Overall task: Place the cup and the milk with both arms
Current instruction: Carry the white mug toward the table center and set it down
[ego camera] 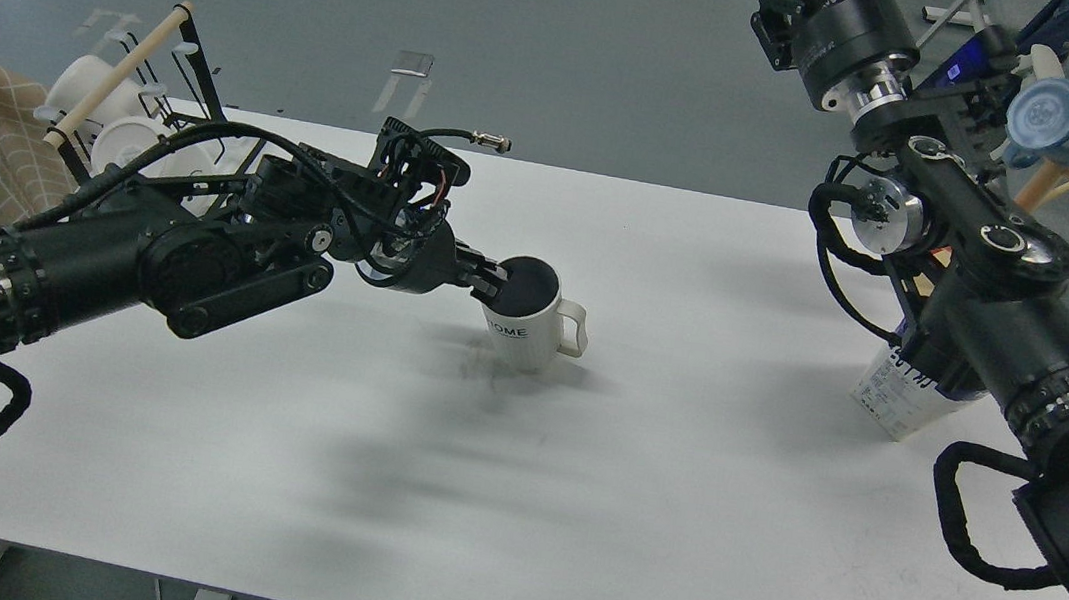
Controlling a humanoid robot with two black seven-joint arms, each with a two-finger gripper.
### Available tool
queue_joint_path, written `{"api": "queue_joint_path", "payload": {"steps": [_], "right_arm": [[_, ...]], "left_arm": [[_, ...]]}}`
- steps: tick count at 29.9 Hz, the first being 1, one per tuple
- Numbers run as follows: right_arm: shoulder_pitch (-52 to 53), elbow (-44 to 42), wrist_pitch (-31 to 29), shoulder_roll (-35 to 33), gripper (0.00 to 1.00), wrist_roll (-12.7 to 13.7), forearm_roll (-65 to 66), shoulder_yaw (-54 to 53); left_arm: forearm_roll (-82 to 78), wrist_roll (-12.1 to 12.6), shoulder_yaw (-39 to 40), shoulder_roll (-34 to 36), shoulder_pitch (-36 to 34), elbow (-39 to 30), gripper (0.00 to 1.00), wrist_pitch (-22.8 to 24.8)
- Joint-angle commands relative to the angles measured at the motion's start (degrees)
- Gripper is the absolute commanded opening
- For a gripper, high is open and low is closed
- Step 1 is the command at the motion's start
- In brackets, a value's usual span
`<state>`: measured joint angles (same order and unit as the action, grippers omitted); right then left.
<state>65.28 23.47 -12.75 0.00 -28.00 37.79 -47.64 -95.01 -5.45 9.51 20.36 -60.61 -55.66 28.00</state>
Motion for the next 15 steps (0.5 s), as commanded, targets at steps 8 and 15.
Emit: {"api": "queue_joint_path", "payload": {"steps": [8,15], "right_arm": [[-0.42,0.0,0.01,0.0,1.0,0.0,0.0,0.0],[-0.59,0.0,0.01,0.0,1.0,0.0,0.0,0.0]], "left_arm": [[0.17,1.32,-0.02,-2.87,0.14,0.38,0.0,0.0],[0.26,2.54,-0.02,-2.78,0.41,0.46,0.0,0.0]]}}
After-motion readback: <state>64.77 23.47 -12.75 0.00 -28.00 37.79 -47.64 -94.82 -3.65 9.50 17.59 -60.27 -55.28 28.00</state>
